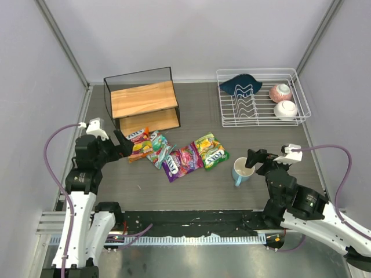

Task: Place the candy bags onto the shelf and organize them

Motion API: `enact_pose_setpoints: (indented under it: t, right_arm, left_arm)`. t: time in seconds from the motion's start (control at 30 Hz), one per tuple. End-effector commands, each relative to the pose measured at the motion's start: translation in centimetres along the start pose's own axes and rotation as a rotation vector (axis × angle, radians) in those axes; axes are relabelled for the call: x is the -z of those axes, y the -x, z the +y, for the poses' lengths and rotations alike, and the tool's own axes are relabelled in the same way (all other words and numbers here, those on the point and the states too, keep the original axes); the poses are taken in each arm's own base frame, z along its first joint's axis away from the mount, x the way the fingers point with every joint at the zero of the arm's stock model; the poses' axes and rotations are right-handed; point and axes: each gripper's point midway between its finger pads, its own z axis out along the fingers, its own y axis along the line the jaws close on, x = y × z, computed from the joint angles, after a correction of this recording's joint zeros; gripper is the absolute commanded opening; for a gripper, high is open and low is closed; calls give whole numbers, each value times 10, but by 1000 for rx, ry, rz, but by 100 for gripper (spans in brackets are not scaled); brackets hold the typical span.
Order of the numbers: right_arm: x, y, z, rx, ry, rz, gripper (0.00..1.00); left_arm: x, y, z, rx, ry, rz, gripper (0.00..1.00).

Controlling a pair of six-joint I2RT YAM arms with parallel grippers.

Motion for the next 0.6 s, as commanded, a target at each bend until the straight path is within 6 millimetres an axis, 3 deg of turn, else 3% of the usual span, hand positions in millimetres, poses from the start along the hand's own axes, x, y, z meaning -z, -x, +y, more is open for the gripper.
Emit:
enact_pose_setpoints:
  t: [0.0, 0.27, 0.43, 0.57]
  right_arm:
    - [1, 16, 1, -40, -20, -23, 93]
    - [2, 19, 4, -59, -10, -27, 95]
    - [-3, 28, 34, -41, 50, -1, 100]
    - [-13, 31, 74, 47, 107, 47, 100]
  left_arm:
    - [4, 7, -5, -9, -20, -24, 100]
    - [4, 8, -1, 8, 1, -50, 100]
    - [-1, 6, 5, 23, 35, -32, 100]
    - [-1, 6, 7, 28, 46, -28, 100]
